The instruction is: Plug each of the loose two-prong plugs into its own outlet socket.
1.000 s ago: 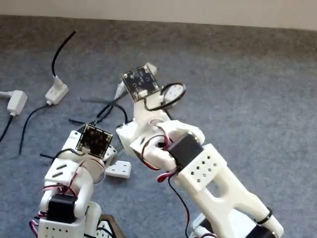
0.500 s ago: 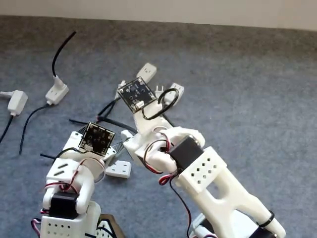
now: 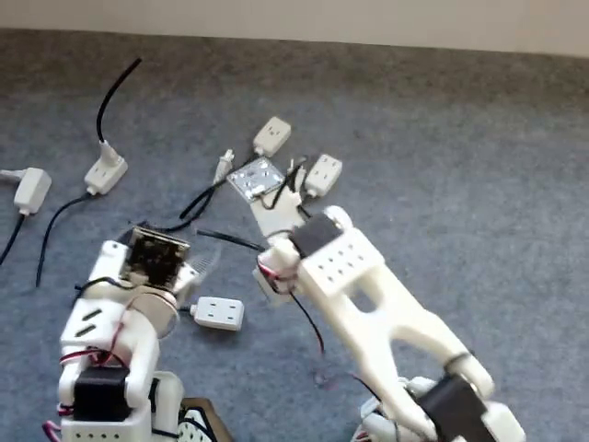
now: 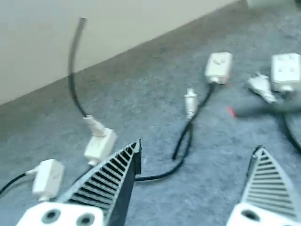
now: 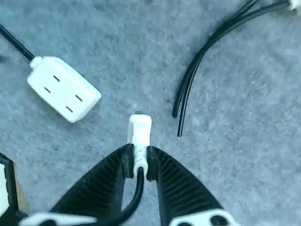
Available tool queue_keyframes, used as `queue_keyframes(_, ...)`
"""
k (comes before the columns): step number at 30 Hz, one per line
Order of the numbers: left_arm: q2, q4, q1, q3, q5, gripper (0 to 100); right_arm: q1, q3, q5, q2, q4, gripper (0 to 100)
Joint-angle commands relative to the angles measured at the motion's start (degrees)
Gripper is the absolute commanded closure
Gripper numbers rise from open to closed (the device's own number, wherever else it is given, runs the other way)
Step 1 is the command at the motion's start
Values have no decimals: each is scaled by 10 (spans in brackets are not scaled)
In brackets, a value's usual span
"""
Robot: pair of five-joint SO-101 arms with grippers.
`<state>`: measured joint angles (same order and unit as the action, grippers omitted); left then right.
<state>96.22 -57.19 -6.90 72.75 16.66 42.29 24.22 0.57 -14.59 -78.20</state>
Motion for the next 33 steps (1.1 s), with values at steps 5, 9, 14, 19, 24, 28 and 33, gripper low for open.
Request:
queue_keyframes(5, -465, 21, -117, -316, -3, 659, -6, -224, -2, 57, -145, 994)
queue_keyframes(9, -731, -70, -204, -589, -3, 659, -6, -303, 17, 79, -197, 994)
queue_keyframes(14, -981, -164, -320, -912, -1, 659, -1, -303, 25, 126, -174, 994)
queue_keyframes(19, -1185, -193, -428, -1141, -1, 659, 44, -304, 69, 169, -139, 994)
queue_keyframes(24, -1330, -221, -487, -1298, -1, 659, 98, -309, 155, 196, -131, 994)
queue_keyframes(28, -1404, -235, -508, -1399, -1, 659, 128, -309, 197, 195, -133, 992)
queue_keyframes(33, -1476, -237, -514, -1503, -1, 659, 136, -309, 243, 196, -145, 990)
